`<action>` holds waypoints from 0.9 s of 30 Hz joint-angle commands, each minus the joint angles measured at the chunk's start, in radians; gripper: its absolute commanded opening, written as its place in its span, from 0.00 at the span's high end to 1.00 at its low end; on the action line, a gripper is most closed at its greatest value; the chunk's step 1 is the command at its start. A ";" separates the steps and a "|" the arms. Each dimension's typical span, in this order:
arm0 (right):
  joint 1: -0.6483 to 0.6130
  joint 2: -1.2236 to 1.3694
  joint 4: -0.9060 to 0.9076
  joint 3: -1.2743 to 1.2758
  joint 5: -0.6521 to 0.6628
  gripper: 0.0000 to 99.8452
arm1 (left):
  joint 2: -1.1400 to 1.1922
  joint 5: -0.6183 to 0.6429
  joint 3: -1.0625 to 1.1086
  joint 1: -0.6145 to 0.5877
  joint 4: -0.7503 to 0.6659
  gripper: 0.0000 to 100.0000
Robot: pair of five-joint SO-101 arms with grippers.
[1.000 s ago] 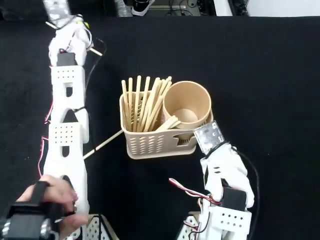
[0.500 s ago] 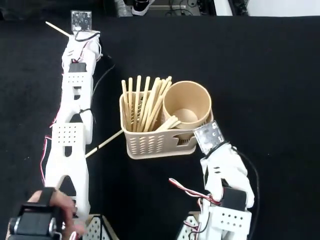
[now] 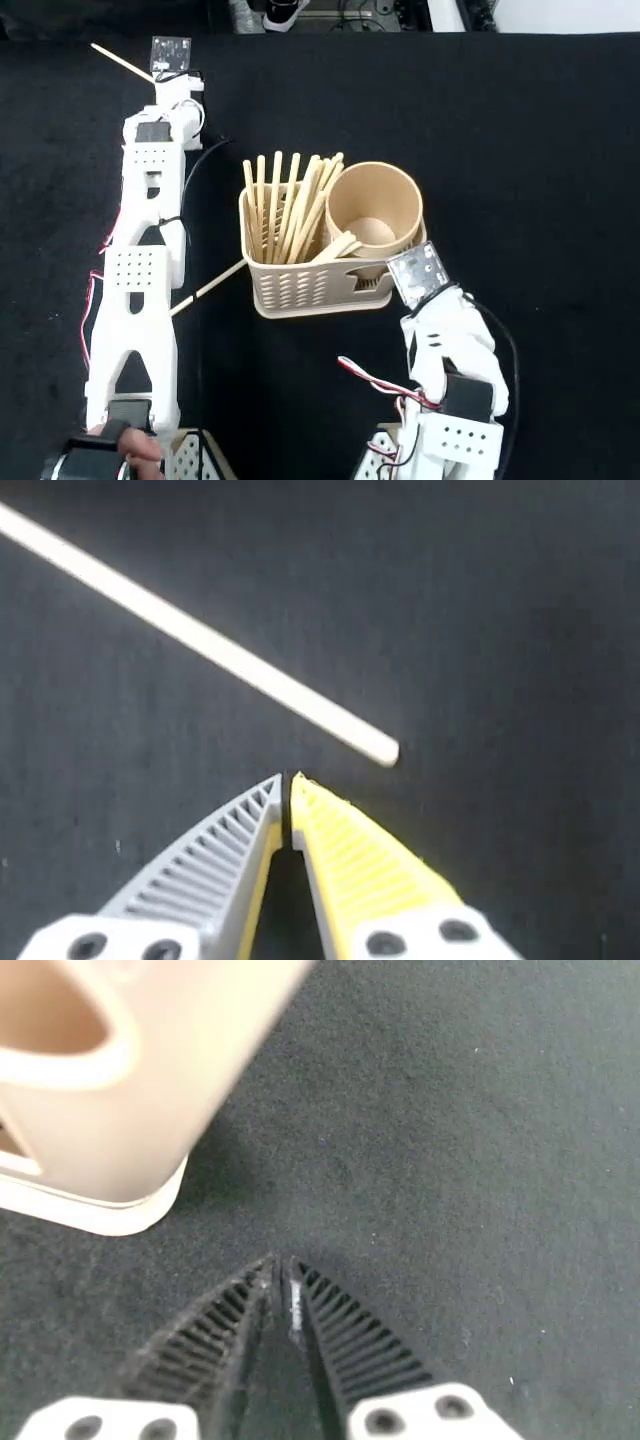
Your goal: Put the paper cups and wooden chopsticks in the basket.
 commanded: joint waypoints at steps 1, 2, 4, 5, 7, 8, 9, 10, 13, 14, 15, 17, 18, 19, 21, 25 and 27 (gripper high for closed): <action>-0.005 -0.041 0.003 -0.002 0.008 0.99 | -0.028 -0.006 -0.058 0.013 0.083 0.97; -0.005 -0.041 0.003 -0.002 0.008 0.99 | -0.028 -0.005 -0.058 0.012 0.098 0.97; -0.005 -0.041 0.003 -0.002 0.008 0.99 | -0.028 -0.005 -0.061 0.012 0.138 0.97; -0.005 -0.041 0.003 -0.002 0.008 0.99 | -0.029 -0.005 -0.077 0.013 0.164 0.97; -0.005 -0.041 0.003 -0.002 0.008 0.99 | -0.029 -0.003 -0.148 0.021 0.253 0.97; -0.005 -0.041 0.003 -0.002 0.008 0.99 | -0.029 -0.003 -0.194 0.028 0.296 0.97; -0.005 -0.041 0.003 -0.002 0.008 0.99 | -0.029 -0.003 -0.248 0.038 0.331 0.97; -0.005 -0.041 0.003 -0.002 0.008 0.99 | -0.029 -0.003 -0.308 0.047 0.354 0.97; -0.005 -0.041 0.003 -0.002 0.008 0.99 | -0.040 0.000 -0.315 0.073 0.213 0.97; -0.005 -0.041 0.003 -0.002 0.008 0.99 | -0.046 0.006 -0.318 0.076 0.114 0.97; -0.005 -0.041 0.003 -0.002 0.008 0.99 | -0.046 0.008 -0.311 0.074 -0.011 0.97; -0.005 -0.041 0.003 -0.002 0.008 0.99 | -0.021 0.011 -0.249 0.074 -0.287 0.97; -0.005 -0.041 0.003 -0.002 0.008 0.99 | -0.008 0.005 -0.214 0.079 -0.417 0.97; -0.005 -0.041 0.003 -0.002 0.008 0.99 | -0.002 0.003 -0.177 0.091 -0.531 0.97; -0.005 -0.041 0.003 -0.002 0.008 0.99 | 0.002 -0.037 -0.079 0.117 -0.649 0.97; -0.005 -0.041 0.003 -0.002 0.008 0.99 | 0.008 -0.358 0.061 0.119 -0.692 0.97; -0.005 -0.041 0.003 -0.002 0.008 0.99 | 0.009 -0.394 0.090 0.091 -0.692 0.97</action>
